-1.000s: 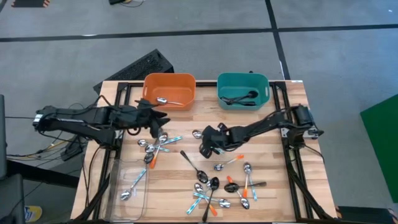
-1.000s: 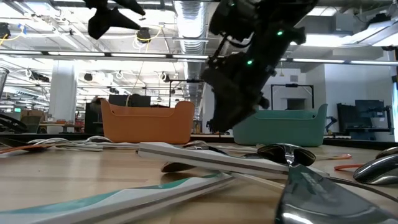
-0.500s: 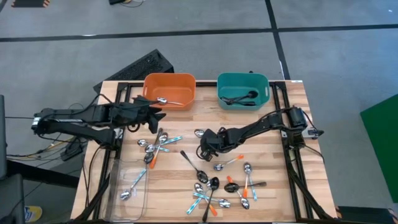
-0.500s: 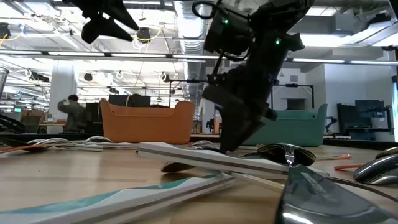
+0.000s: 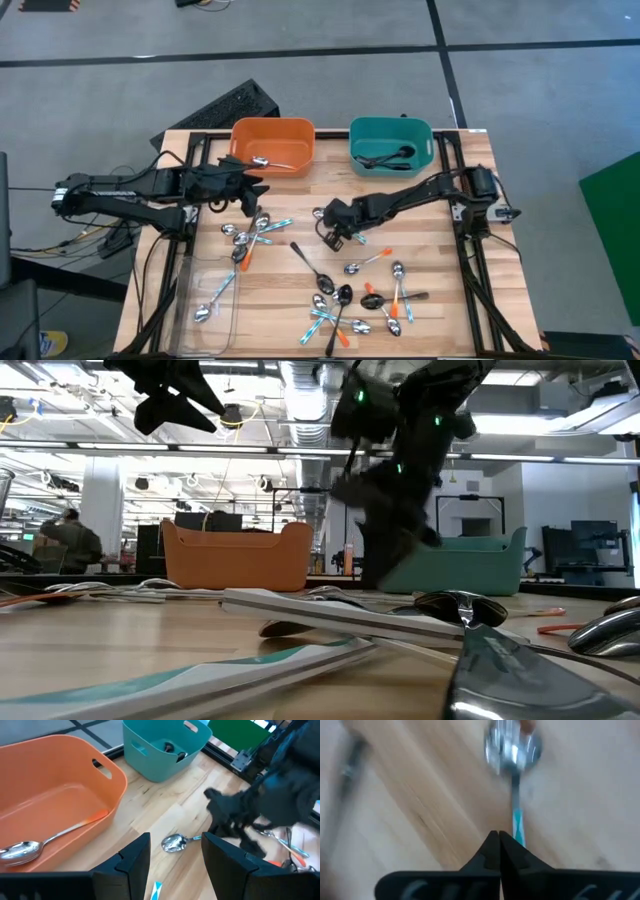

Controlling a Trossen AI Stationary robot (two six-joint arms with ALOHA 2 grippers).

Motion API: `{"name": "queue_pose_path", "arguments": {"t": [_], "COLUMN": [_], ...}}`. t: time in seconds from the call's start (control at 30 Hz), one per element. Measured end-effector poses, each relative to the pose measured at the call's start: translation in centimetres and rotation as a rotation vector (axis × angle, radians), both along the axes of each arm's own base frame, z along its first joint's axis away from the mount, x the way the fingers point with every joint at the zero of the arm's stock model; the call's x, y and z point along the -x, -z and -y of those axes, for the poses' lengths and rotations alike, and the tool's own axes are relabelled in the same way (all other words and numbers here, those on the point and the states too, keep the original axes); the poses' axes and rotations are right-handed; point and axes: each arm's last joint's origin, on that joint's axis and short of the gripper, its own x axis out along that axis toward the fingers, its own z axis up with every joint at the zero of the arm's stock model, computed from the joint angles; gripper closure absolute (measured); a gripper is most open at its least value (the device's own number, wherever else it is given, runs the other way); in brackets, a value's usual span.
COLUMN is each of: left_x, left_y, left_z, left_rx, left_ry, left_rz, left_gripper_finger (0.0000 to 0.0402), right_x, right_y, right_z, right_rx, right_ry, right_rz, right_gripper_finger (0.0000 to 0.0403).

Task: Sort silverware by color (type)
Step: Put the green spoon into the transparent bin

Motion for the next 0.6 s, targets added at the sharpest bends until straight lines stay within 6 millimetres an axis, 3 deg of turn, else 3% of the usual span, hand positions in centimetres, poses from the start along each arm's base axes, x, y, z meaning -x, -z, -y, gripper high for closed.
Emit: {"name": "queue_pose_path", "arguments": {"t": [0.2,0.43,0.6], "left_x": [-0.1,-0.2,-0.3], "left_y": [-0.1,-0.3,-0.6], "left_z": [0.0,0.0,-0.1], "left_rx": [-0.004,-0.006,-0.022], "left_ry": [0.002,0.001,-0.009], "left_rz": [0.010,0.039,0.073], "left_gripper_finger": [0.0238,0.0238,0.0238], "right_x": [0.1,1.5,2.5], "right_y": [-5.3,-12.0,-12.5], "right_z": [1.5,3.4,4.7], "right_rx": [0.027,0.114,0.137], "right_ry": [-0.004,-0.025,-0.008], "right_rz": [0.243,0.536,0.497], "right_gripper_finger": [0.0397,0.0397,0.0366]}}
